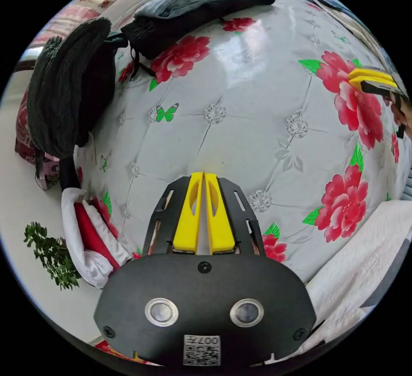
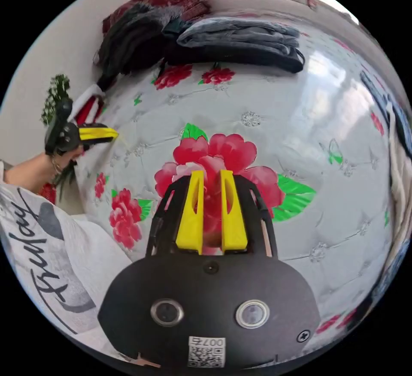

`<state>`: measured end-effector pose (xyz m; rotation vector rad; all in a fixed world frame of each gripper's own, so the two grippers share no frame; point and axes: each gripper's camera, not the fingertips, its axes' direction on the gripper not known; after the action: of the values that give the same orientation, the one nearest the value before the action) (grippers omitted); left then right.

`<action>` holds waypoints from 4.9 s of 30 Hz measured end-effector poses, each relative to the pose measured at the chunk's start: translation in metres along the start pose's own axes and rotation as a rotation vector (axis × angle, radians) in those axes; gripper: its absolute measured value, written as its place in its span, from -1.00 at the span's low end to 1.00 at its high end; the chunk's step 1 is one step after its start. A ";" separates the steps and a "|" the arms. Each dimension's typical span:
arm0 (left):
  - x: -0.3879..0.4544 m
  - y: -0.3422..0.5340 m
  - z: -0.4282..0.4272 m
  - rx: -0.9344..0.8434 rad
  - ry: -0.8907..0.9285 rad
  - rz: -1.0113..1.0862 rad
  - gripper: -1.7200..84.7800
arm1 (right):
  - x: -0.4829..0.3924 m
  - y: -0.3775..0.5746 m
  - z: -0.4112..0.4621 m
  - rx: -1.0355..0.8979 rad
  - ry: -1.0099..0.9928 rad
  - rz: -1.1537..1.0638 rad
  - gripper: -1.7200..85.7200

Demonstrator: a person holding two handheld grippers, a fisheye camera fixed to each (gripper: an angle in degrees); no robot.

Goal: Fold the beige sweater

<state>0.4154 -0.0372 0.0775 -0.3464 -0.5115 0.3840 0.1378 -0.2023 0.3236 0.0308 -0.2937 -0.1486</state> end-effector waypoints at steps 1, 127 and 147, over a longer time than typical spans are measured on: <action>-0.003 -0.004 -0.001 -0.017 0.018 -0.029 -0.98 | 0.010 0.000 -0.004 0.012 -0.034 0.043 -0.82; -0.262 0.232 0.180 0.636 0.870 -0.615 -0.81 | -0.369 -0.053 -0.412 0.344 0.242 -0.108 -0.82; -0.048 0.083 0.170 0.089 0.522 -0.110 -0.70 | -0.204 0.008 -0.205 -0.056 -0.027 -0.090 -0.79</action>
<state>0.2648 0.0520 0.1630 -0.3161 -0.0021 0.1964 0.0052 -0.1614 0.0698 -0.0133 -0.3152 -0.2464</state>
